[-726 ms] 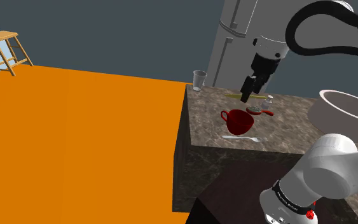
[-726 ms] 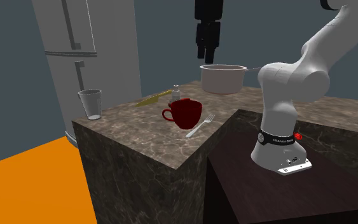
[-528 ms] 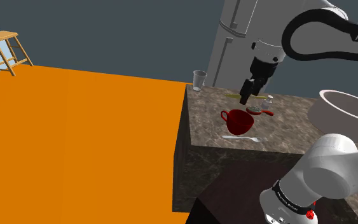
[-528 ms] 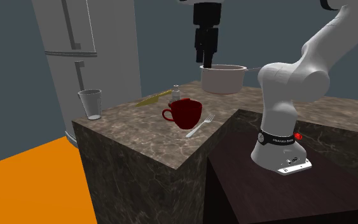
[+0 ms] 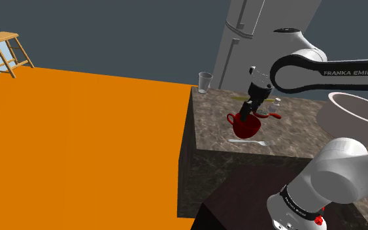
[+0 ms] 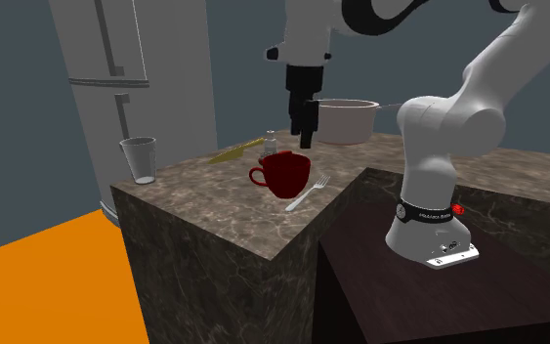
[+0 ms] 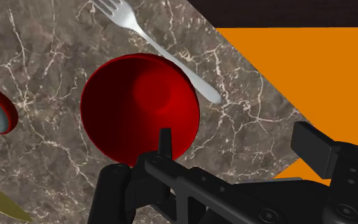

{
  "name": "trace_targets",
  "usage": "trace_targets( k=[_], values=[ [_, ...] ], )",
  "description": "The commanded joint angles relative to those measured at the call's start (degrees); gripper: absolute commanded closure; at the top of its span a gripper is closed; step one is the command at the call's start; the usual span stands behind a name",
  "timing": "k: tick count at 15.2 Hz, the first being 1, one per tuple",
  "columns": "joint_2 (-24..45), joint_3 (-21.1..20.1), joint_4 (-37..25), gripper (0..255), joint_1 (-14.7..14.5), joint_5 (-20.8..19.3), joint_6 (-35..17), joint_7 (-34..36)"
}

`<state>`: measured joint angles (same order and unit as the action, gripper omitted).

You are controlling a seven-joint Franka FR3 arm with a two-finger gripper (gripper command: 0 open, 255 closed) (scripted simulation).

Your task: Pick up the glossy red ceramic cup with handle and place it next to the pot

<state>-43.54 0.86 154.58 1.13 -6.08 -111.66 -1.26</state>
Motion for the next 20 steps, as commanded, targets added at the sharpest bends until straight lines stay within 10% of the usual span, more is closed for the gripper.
trace_targets(
  k=[1,11,19,20],
  values=[
    [1.5,1.0,3.0,0,0.6,-1.1,-4.8,-0.9],
    [9.0,2.9,9.2,0,2.3,-3.6,-18.8,-1.7],
    [9.3,3.0,9.5,0,2.4,-3.7,-19.4,-1.6],
    [9.3,3.0,9.5,255,2.4,-3.7,-19.4,-1.6]
  ],
)
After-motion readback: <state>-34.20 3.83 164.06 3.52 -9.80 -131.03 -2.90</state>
